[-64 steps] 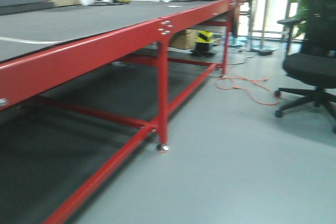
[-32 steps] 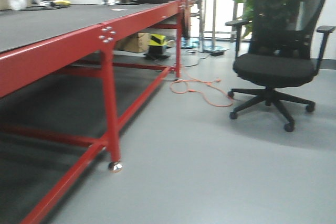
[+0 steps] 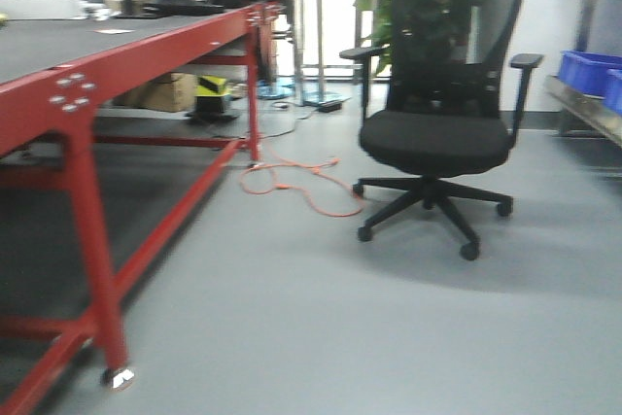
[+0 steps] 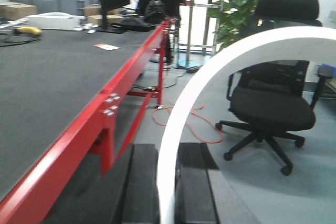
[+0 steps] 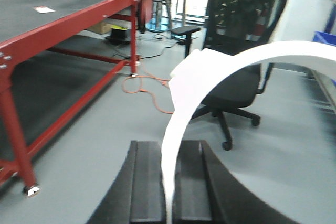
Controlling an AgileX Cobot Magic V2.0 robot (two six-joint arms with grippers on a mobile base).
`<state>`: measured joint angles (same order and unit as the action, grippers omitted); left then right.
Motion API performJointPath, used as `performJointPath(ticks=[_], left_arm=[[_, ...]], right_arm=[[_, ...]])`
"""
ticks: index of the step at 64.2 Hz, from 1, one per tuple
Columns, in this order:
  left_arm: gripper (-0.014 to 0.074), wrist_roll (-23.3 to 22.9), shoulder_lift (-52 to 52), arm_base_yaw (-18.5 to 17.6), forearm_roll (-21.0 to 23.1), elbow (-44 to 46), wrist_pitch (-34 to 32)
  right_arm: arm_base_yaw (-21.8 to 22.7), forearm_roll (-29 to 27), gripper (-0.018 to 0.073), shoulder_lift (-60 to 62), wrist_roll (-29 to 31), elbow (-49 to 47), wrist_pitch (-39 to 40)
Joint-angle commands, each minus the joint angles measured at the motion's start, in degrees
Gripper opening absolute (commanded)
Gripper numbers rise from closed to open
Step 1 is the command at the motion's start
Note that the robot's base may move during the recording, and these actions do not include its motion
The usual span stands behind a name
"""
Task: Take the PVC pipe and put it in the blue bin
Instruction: 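Drive the base past the red table to the blue bin shelf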
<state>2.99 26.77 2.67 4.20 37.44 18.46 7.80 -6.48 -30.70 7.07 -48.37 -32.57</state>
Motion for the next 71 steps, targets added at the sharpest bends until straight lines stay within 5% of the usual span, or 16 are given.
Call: performJointPath(ticks=[1,71], left_arm=[[-0.0111,-0.33,-0.29,0.02,0.59,-0.15,-1.44],[-0.0111,-0.33,-0.29,0.02,0.59,-0.15,-1.44]], right_arm=[[-0.04,0.56,-0.0167,0.07,0.09,0.01,1.3],[-0.04,0.56,-0.0167,0.07,0.09,0.01,1.54]])
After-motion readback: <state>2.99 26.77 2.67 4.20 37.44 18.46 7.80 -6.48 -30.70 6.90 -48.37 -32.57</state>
